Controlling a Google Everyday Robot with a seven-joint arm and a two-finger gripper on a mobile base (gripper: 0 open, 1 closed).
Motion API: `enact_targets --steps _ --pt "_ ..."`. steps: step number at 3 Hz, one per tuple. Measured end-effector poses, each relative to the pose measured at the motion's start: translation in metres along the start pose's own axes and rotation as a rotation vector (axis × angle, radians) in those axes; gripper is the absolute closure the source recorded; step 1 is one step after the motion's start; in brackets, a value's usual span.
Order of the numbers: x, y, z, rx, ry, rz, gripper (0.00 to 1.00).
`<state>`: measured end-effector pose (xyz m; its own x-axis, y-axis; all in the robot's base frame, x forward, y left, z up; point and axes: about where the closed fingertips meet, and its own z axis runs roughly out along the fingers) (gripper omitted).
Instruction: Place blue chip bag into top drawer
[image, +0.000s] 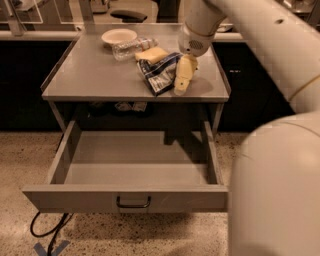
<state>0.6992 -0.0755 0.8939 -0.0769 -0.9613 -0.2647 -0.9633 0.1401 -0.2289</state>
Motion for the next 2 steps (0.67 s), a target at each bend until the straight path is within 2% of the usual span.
enact_targets --steps 1,2 --pt "-0.021 -0.03 0.025 0.019 0.015 0.022 0.0" --pt "-0.025 -0.052 0.052 0.055 0.009 0.071 0.0"
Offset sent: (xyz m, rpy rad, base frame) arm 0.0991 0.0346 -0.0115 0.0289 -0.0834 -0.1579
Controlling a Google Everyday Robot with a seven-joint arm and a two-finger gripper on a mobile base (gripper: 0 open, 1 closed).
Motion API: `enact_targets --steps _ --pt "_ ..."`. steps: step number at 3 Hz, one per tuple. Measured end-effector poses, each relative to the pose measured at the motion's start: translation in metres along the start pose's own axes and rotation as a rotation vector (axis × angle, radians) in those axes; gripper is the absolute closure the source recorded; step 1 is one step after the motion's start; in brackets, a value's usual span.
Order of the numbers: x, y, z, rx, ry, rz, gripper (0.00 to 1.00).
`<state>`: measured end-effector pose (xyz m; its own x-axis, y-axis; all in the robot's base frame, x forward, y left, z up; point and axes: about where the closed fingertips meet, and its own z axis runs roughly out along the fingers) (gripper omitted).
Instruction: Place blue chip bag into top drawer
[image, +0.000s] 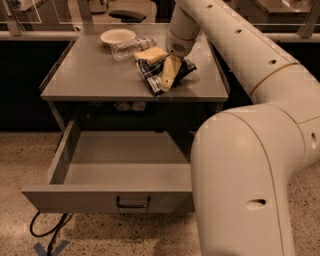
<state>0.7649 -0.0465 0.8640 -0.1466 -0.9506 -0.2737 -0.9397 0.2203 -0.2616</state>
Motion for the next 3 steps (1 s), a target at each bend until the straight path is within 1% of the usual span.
enact_targets --steps 1,2,3 --pt "0.0012 0.0013 0.003 -0.005 0.004 -0.003 0.0" --pt "0.0012 0.0013 0.003 -0.005 0.004 -0.003 0.19" --pt "0.0012 0.0013 0.003 -0.005 0.004 -0.003 0.43"
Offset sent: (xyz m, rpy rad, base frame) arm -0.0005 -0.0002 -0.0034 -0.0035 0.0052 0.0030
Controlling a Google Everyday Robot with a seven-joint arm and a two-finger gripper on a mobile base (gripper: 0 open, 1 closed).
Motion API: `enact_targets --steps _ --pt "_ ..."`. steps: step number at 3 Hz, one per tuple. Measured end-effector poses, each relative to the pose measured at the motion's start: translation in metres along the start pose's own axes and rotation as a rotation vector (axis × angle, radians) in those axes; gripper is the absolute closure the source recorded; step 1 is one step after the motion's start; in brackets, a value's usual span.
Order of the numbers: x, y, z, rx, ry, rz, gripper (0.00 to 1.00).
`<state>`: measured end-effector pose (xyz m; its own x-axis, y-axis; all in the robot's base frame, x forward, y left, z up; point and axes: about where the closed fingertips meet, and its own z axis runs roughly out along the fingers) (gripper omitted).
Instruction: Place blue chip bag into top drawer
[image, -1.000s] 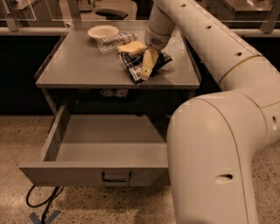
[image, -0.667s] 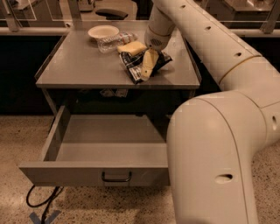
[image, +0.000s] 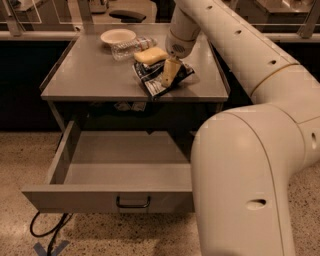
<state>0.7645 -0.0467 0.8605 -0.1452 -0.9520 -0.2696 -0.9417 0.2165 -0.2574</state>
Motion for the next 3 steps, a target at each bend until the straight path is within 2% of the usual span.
enact_targets --steps 2,3 --pt "0.0 0.0001 0.0001 0.0 0.0 0.0 0.89" --pt "-0.0008 0.001 0.0009 -0.002 0.001 -0.004 1.0"
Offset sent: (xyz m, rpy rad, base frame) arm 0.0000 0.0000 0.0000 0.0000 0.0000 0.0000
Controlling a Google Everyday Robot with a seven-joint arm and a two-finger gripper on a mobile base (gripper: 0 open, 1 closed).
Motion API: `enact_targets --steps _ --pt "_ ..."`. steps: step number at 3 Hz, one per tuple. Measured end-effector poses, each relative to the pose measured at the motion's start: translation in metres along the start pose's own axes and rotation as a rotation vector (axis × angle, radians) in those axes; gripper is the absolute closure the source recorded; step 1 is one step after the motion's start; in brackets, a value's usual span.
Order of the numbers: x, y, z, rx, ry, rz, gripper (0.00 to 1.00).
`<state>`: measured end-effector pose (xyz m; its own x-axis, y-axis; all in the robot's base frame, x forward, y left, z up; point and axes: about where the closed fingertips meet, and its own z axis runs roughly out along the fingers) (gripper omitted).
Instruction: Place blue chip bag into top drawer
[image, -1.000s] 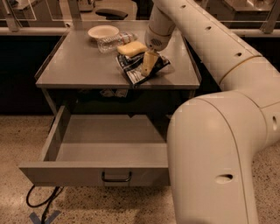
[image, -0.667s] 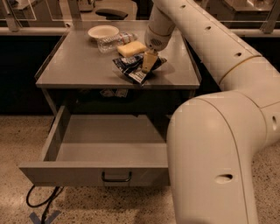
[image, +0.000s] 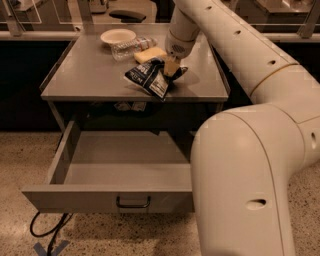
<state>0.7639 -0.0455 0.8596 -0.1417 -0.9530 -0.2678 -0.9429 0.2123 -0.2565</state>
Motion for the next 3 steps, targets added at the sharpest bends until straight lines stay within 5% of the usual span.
enact_targets --steps 2,3 --pt "0.006 0.041 -0.033 0.003 -0.048 -0.035 1.0" --pt "0.013 0.084 -0.067 0.023 -0.123 -0.024 1.0"
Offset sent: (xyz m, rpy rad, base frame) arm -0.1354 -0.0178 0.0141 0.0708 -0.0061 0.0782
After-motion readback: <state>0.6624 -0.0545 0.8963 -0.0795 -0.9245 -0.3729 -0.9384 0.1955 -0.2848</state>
